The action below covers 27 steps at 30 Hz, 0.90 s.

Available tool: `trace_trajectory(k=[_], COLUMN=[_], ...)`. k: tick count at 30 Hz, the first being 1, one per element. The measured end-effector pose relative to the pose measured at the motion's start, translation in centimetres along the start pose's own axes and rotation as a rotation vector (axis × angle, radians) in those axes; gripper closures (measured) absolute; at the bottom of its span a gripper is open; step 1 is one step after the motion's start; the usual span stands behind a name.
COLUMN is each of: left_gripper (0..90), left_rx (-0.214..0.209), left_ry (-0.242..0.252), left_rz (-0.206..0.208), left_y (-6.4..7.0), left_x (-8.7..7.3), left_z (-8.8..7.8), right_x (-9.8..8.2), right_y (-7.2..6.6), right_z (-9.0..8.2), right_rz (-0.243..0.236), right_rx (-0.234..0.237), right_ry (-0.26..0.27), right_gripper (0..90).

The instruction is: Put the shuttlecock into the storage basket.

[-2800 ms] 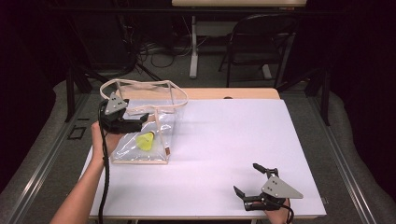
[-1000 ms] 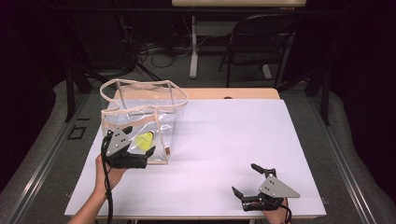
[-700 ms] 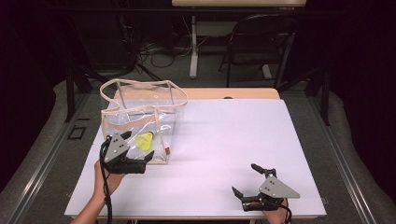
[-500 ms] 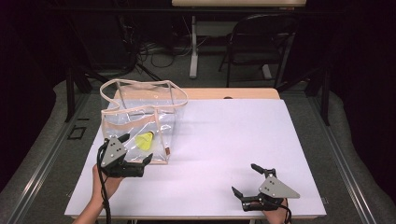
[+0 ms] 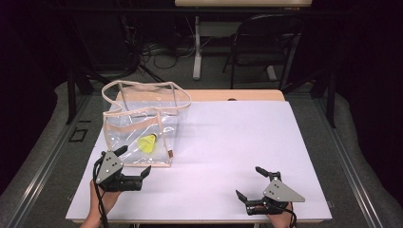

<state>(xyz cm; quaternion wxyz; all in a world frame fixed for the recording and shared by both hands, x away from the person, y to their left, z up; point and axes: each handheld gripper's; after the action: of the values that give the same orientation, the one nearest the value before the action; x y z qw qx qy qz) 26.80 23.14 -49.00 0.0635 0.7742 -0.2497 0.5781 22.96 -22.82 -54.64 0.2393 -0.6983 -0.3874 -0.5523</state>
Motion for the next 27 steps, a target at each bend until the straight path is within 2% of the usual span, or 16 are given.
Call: trace_trajectory(k=[7, 14, 27], left_gripper=[0.0, 0.0, 0.0], left_rx=[-0.004, -0.033, -0.041], left_ry=[0.019, 0.002, -0.012], left_rz=[-0.011, -0.015, -0.021], left_y=[0.3, 0.7, 0.8], left_x=[-1.1, -2.6, -4.6], left_z=[-0.5, -0.7, -0.6], right_x=[0.0, 0.0, 0.0], right_y=[0.0, 0.0, -0.1], right_z=[-0.1, 0.0, 0.0], right_rz=[0.001, 0.002, -0.002], right_rx=[-0.004, -0.001, -0.001], right_ry=[0.000, 0.000, -0.002], right_gripper=[1.7, 1.8, 1.8])
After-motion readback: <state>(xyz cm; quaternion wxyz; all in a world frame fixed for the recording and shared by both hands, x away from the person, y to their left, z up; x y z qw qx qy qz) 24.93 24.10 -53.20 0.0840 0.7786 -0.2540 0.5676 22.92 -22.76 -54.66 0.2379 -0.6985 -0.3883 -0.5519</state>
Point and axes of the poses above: each handheld gripper's, and its own axes: z roughly forward along the jaws, x roughly out of its top, y roughly to its right, and after that the axes turned 11 degrees about x, right-handed
